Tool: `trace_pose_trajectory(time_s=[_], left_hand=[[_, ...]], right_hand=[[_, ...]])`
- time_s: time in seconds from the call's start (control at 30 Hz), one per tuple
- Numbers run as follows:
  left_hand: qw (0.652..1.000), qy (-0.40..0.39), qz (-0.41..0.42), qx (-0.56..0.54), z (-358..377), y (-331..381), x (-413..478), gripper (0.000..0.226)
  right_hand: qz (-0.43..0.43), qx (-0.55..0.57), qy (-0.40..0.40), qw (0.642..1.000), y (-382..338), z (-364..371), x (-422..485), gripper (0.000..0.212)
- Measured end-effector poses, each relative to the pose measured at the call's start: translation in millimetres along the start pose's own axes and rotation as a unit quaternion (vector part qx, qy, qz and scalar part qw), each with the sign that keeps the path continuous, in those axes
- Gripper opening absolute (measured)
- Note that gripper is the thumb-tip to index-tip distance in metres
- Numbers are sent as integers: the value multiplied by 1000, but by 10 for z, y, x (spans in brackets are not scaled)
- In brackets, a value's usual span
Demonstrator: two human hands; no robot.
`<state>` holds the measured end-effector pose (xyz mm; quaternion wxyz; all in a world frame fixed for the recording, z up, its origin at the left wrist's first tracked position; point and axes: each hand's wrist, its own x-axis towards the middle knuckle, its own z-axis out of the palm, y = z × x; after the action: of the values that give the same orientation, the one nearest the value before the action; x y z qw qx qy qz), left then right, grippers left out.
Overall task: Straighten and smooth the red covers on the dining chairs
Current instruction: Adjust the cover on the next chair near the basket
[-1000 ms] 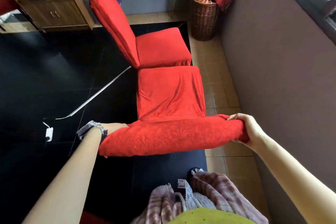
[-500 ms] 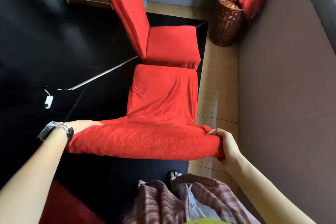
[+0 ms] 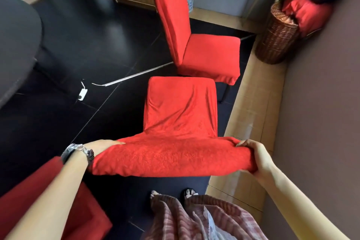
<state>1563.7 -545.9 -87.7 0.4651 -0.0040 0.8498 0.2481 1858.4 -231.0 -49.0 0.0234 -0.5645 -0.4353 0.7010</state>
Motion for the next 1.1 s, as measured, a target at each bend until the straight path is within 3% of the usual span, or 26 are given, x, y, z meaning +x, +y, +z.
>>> trace_pose_trajectory(time_s=[0.23,0.37,0.5,0.6,0.73,0.97,1.03,1.1], left_hand=[[992,5,-42,-119,419,-155,-328,34],[981,14,-66,-181,571,-243,-404,43],[995,24,-38,-87,687,-256,-454,63],[993,45,69,81,718,-155,-586,68],[980,44,172,91,759,2,-721,64],[974,43,110,191,553,252,-673,27],[980,40,100,166,432,366,-540,25],[995,35,68,68,271,423,-424,32]], right_hand=[[-33,-62,-8,998,-229,-93,235,19],[-59,-90,-12,994,-415,-25,364,20],[-122,-97,18,988,-638,164,434,23],[-194,-134,32,971,-801,334,487,20],[-262,-187,36,946,-994,566,610,14],[-328,-245,19,912,-1365,1211,783,13],[-345,-264,4,901,-1546,1455,853,6],[-358,-288,-15,888,-1752,1720,927,6]])
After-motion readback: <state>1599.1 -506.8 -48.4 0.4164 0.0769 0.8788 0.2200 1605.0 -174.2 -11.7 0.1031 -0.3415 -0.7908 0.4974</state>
